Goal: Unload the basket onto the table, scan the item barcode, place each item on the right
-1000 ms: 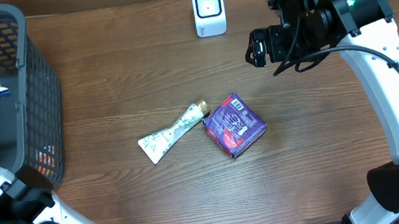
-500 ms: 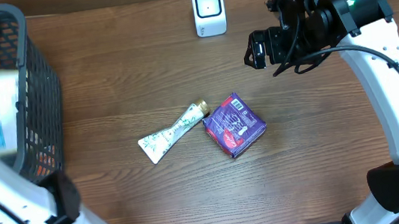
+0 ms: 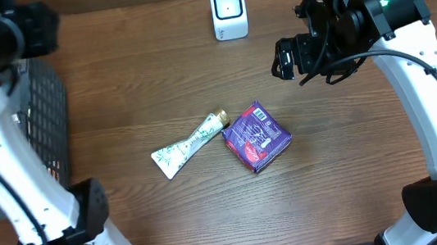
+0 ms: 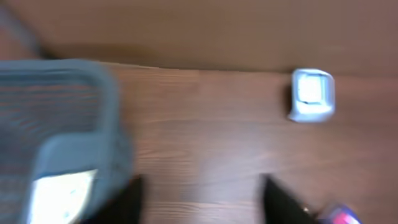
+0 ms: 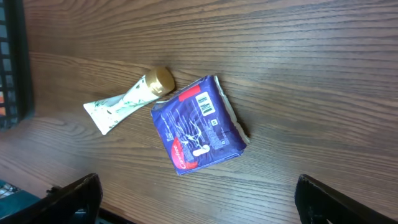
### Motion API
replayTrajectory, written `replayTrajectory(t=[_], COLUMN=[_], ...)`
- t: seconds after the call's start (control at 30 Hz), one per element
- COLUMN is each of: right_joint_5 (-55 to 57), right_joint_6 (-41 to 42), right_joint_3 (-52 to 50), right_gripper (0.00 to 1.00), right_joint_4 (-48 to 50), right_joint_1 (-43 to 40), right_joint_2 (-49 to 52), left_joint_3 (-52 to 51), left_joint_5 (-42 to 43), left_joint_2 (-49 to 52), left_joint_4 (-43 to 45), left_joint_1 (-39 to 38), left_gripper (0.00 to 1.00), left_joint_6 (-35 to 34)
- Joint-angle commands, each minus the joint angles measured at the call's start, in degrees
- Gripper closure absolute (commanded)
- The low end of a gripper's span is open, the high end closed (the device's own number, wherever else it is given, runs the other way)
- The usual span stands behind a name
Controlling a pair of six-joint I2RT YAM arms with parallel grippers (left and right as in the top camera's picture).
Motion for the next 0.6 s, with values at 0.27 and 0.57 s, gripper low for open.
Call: replayTrajectory(t=[0.27,0.57], right_joint_5=[0.9,1.0], right_joint_6=[-0.2,-0.3], right_joint_3=[0.9,0.9], right_gripper=[0.0,0.0], right_joint_4=[0.1,1.1], right_joint_1=[0.2,0.2], right_joint_2=[-0.3,-0.3], left_joint_3=[0.1,-1.7], left_joint_5=[-5.4,-4.9], left_joint_2=[-0.2,14.8], left_joint_4=[1.6,-0.2], left_joint_1=[24.0,31.1], left_gripper=[0.0,0.0], left_joint_6=[-2.9,0.1])
